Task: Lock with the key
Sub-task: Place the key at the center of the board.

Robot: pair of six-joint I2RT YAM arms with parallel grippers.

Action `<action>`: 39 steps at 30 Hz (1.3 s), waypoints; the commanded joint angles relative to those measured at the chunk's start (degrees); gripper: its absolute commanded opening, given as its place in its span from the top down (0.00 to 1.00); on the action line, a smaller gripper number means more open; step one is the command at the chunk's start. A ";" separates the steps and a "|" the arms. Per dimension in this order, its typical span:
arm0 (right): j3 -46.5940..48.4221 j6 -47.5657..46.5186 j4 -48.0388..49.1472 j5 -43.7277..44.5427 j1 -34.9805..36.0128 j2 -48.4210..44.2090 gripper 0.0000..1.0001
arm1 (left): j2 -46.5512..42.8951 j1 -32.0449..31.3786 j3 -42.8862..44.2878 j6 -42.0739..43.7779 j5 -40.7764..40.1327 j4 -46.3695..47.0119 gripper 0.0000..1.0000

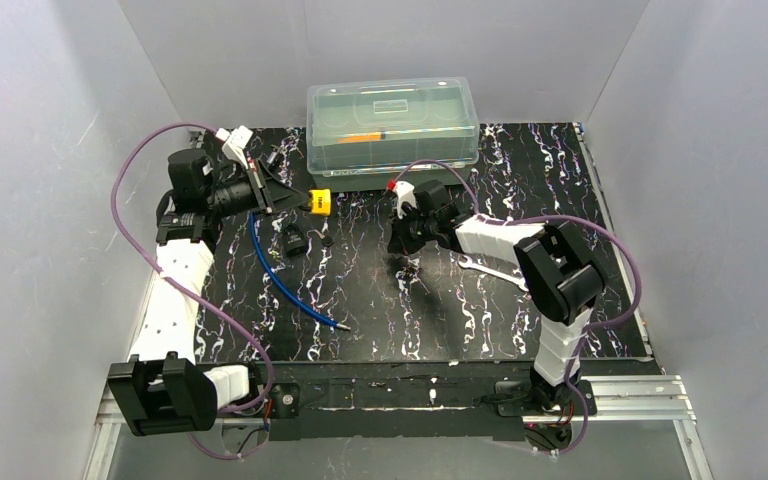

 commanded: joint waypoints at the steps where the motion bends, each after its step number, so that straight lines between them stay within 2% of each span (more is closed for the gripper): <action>1: 0.97 -3.93 4.82 3.47 -0.24 1.58 0.97 | -3.02 0.41 -0.24 1.29 2.05 0.63 1.00; 3: 1.00 -4.35 4.81 3.93 -0.71 2.36 0.92 | -2.81 0.35 0.11 3.01 1.92 -1.72 1.00; 4: 1.13 -5.57 4.60 3.84 -0.98 2.65 0.86 | -2.78 0.39 0.17 3.38 1.87 -2.39 1.00; 8: 2.24 -6.65 1.45 2.25 -1.69 1.64 0.55 | -2.34 0.36 -0.88 2.19 4.84 -2.12 1.00; 12: 2.64 -7.62 -2.41 -0.78 -1.87 -3.41 0.23 | -2.10 0.34 -3.14 -3.56 10.77 4.44 1.00; 16: 1.93 -7.99 -7.17 -6.56 -1.87 -10.40 0.08 | -3.44 0.34 -5.65 -10.38 10.52 11.27 1.00; 22: 0.82 -4.93 -10.38 -19.77 -1.87 -17.90 0.02 | -5.68 0.27 -6.96 -13.66 11.18 13.45 1.00; 28: 2.11 -2.02 -9.22 -32.84 -1.49 -22.11 0.10 | -4.97 -0.09 -8.33 -19.32 15.35 16.29 1.00; 32: 2.31 -3.84 -9.39 -34.65 -0.55 -25.54 0.10 | -5.59 -1.91 -8.66 -20.53 17.63 16.27 1.00; 39: 4.71 -8.30 -14.94 -35.03 1.13 -25.87 0.28 | -5.81 -9.33 -9.11 -22.30 18.02 16.16 1.00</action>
